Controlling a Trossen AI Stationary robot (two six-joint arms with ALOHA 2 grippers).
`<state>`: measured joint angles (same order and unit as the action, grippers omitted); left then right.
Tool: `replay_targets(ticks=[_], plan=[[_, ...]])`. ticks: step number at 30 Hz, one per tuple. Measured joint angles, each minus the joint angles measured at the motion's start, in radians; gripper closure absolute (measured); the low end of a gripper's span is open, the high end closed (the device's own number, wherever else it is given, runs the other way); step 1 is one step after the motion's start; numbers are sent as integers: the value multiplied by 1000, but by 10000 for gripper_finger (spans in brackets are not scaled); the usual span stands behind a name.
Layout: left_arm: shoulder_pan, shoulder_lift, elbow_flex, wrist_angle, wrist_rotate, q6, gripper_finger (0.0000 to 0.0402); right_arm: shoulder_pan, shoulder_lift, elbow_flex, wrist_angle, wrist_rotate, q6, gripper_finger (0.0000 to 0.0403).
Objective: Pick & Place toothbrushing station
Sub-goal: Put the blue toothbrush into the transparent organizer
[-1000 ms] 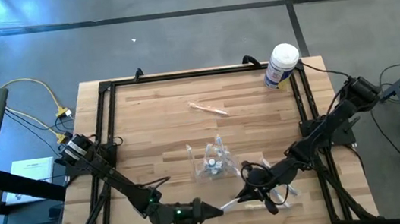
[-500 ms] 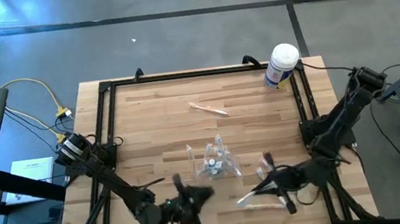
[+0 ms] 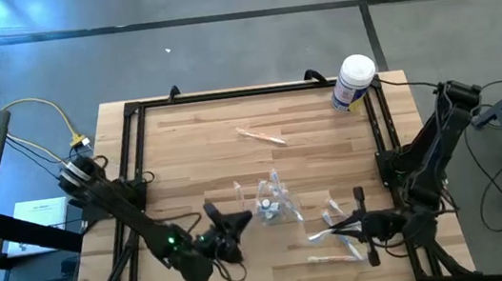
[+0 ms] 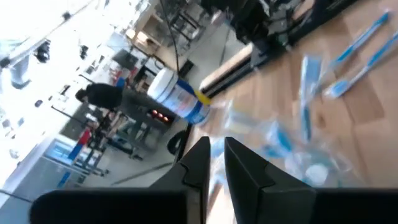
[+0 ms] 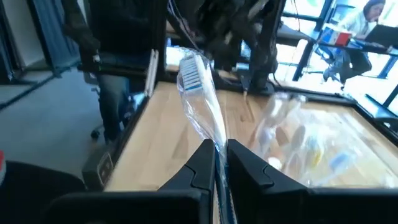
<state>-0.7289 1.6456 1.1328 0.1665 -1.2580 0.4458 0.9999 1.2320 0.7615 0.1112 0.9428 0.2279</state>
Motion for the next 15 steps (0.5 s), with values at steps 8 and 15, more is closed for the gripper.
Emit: replay_targets(ticks=[8,15], plan=[[91,-258,-3,-703,441,-620,364,-76,25,-224,511,-114,-151,383],[115,-415,-144,-681,552,-737,365,-246,123,-440,1163,-434,-363,383]])
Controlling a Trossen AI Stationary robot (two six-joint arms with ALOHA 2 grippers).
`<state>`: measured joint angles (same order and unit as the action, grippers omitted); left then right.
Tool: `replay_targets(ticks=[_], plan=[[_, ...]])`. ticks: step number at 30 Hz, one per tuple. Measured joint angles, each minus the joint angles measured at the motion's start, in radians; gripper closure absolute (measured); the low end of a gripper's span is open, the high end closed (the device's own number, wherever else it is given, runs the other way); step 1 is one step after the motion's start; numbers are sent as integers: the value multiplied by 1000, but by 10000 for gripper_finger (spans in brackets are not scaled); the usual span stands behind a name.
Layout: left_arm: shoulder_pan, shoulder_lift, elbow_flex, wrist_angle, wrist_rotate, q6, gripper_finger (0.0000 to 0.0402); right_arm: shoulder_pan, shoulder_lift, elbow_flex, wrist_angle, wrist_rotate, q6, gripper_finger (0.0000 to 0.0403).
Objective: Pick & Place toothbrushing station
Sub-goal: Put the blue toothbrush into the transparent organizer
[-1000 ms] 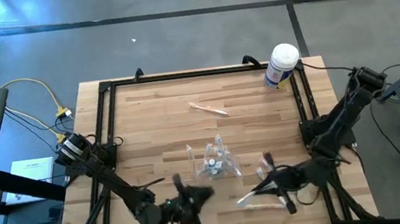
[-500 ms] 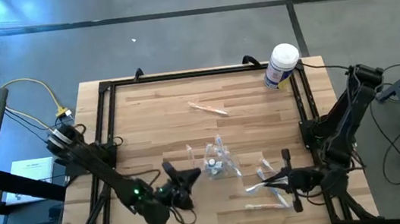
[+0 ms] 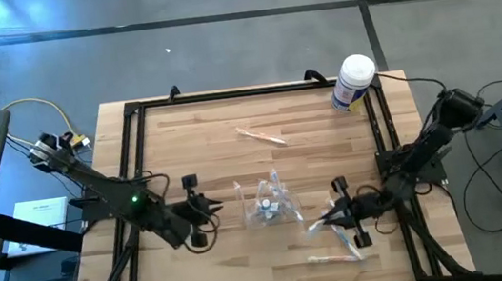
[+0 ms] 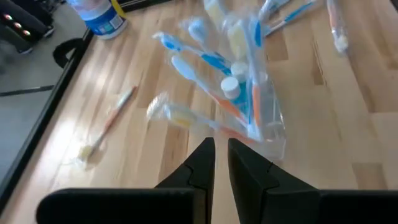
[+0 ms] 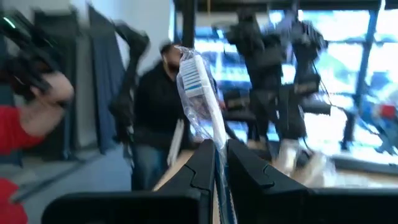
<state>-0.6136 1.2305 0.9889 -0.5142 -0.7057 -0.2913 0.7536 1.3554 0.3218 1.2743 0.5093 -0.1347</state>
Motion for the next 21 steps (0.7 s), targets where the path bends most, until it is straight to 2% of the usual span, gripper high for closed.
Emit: replay_targets(ticks=[4,8,11,14,16,19,21], plan=[[-41,-70,-128,133,-36,-16,365,-132,129,-23,195,-177,6,383],[-92,-105,-293,450,-55,29,365,-231,240,15,219,-329,61,383],[-113,-95,-414,776,-56,96,365,-271,270,64,217,-345,88,383],[-121,-59,-502,1046,-52,143,365,-283,273,105,214,-415,82,383],[-123,-35,-535,1167,-51,163,365,-283,273,125,215,-456,70,383],[-122,7,-548,1257,-45,168,365,-283,266,156,214,-488,51,382],[-120,44,-547,1315,12,171,365,-283,266,178,200,-492,52,382]])
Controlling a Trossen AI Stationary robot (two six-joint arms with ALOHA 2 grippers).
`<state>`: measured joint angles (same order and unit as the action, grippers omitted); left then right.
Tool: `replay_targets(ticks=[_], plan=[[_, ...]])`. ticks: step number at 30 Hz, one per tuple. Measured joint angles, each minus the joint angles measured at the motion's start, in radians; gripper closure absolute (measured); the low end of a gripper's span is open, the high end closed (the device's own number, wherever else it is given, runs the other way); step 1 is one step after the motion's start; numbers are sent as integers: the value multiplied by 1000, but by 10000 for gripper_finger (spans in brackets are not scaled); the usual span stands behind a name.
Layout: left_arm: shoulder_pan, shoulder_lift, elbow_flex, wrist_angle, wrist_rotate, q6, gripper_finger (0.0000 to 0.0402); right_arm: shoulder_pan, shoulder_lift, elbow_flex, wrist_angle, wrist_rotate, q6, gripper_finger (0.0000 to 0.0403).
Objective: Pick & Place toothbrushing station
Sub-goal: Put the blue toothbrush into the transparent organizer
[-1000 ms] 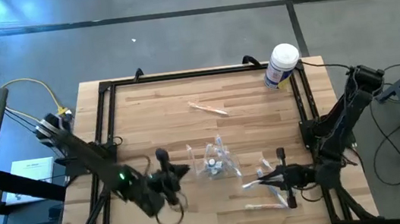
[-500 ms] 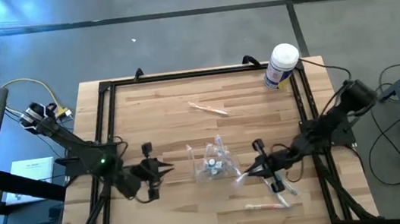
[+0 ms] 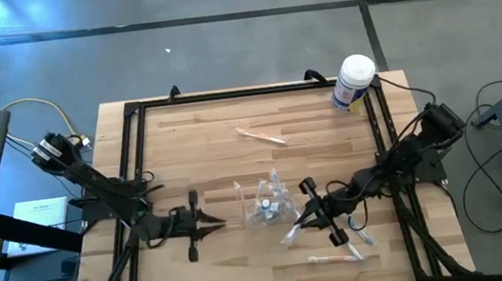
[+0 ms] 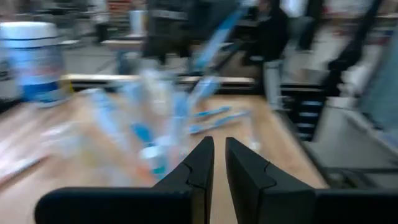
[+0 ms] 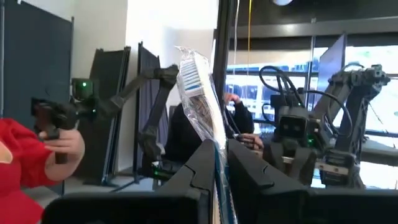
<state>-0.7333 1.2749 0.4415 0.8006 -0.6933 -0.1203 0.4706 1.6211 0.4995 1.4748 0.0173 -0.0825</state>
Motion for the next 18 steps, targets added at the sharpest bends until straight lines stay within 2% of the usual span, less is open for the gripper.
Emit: replay_targets(ticks=[5,10,13,18], plan=[[27,119,15,257,187,99,365,1,0,40,-104,-1,8,382],[43,237,42,494,199,105,358,28,0,54,-128,-15,0,382],[57,270,48,529,199,94,342,42,0,54,-135,-20,-2,382],[91,278,48,534,199,-21,307,59,0,54,-142,-17,-23,382]])
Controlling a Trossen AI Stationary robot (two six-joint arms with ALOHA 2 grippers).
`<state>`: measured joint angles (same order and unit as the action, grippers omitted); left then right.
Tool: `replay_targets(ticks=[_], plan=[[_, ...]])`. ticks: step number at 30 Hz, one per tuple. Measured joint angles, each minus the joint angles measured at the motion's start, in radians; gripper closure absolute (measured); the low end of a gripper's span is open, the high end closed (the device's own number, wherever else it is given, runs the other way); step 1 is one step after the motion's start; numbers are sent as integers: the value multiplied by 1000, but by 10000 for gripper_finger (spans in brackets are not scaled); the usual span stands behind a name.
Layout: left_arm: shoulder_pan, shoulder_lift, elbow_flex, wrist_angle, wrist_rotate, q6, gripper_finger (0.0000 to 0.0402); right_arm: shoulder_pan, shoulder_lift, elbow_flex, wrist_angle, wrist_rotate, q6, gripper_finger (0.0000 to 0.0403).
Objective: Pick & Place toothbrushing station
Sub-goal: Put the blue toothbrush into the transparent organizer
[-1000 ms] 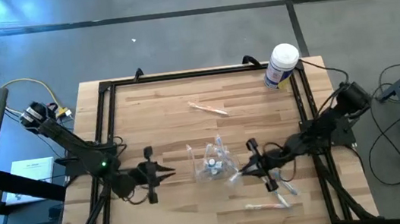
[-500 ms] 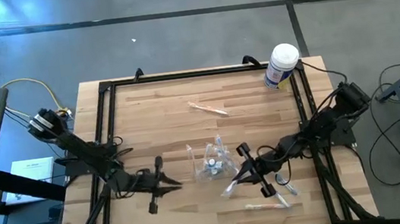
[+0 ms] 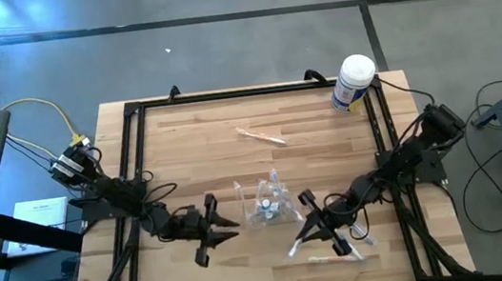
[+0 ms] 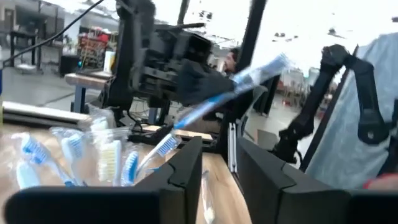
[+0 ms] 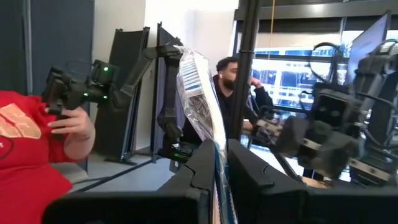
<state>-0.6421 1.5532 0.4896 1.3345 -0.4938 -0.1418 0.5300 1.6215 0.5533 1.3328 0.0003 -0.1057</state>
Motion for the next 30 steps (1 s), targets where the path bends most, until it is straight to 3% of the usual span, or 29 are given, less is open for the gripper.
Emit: replay_targets(ticks=[10,19,25,30], plan=[[39,0,0,-5,75,-99,226,0,0,0,-1,13,1,382],[85,0,5,14,98,-93,218,6,0,36,9,30,20,382],[70,18,88,16,97,175,218,34,0,129,-111,145,23,382],[18,109,218,11,93,438,218,47,0,201,-254,286,18,382]])
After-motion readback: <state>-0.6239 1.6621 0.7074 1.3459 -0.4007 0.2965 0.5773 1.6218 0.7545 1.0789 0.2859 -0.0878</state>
